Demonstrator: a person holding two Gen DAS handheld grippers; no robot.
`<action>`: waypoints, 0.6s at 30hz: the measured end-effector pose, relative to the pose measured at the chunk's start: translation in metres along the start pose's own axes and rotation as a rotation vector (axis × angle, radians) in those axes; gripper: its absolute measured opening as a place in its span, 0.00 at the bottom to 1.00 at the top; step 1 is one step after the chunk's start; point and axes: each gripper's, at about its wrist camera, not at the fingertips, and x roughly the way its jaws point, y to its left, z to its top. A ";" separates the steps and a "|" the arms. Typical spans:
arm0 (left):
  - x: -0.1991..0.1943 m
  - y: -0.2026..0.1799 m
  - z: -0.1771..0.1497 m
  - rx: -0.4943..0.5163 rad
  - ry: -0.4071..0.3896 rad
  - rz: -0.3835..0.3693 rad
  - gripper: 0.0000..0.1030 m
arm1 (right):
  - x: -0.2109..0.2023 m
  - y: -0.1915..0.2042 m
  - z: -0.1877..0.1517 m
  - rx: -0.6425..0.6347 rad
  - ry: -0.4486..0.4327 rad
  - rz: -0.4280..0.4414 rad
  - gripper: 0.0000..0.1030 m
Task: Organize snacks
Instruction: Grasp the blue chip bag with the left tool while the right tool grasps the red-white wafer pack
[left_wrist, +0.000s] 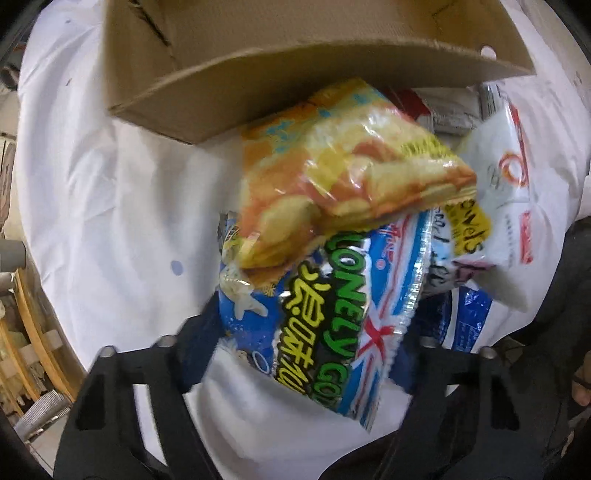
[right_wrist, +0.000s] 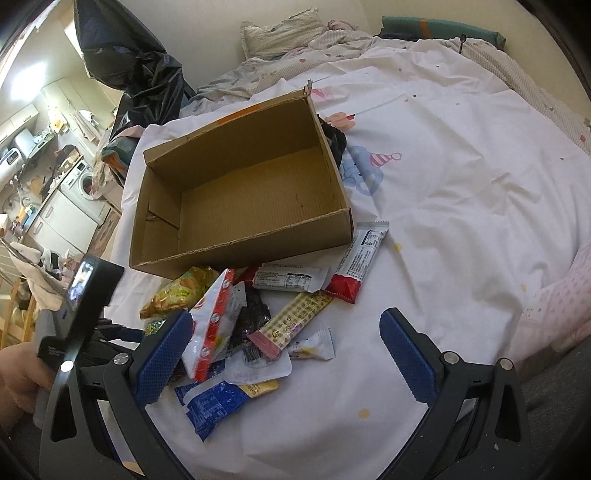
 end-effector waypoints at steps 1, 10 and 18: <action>-0.003 0.000 -0.002 -0.002 -0.002 0.003 0.57 | 0.000 0.000 0.000 0.000 0.002 0.000 1.00; -0.052 0.004 -0.018 -0.012 -0.078 -0.022 0.46 | 0.002 0.000 0.000 0.001 0.020 0.025 1.00; -0.087 0.031 -0.049 -0.213 -0.253 -0.015 0.46 | 0.033 -0.005 0.008 0.136 0.213 0.247 0.94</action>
